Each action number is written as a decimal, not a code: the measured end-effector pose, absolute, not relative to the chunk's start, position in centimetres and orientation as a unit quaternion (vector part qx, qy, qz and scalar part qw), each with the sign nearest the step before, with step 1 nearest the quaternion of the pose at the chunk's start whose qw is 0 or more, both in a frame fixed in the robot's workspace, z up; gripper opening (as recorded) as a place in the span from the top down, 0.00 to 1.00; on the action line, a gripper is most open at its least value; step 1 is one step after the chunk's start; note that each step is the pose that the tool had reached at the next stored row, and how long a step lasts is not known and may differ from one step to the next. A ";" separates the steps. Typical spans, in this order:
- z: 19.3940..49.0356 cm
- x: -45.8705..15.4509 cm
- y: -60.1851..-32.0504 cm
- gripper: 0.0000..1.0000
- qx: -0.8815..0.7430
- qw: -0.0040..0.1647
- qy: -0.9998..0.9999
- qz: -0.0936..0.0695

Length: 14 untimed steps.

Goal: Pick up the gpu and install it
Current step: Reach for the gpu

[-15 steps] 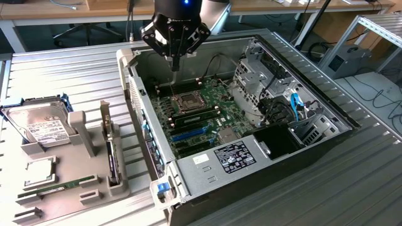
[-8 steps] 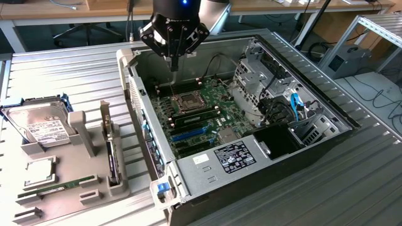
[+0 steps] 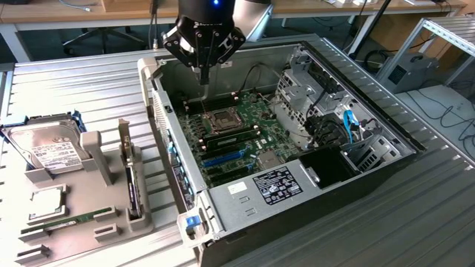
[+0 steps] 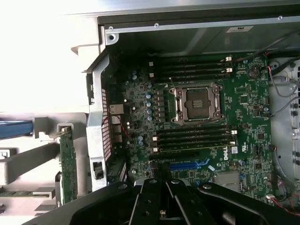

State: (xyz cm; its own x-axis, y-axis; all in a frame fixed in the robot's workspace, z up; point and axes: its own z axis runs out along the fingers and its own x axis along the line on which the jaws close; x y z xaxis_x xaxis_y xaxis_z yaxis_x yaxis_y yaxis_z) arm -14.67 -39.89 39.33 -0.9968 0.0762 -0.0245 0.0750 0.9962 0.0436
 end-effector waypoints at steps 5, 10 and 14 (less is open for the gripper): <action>39.3 -14.9 -39.9 0.89 0.038 0.013 0.999 0.021; 39.3 -15.0 -39.9 0.89 0.038 0.013 0.999 0.021; 39.3 -15.2 -39.9 0.89 0.038 0.013 0.999 0.021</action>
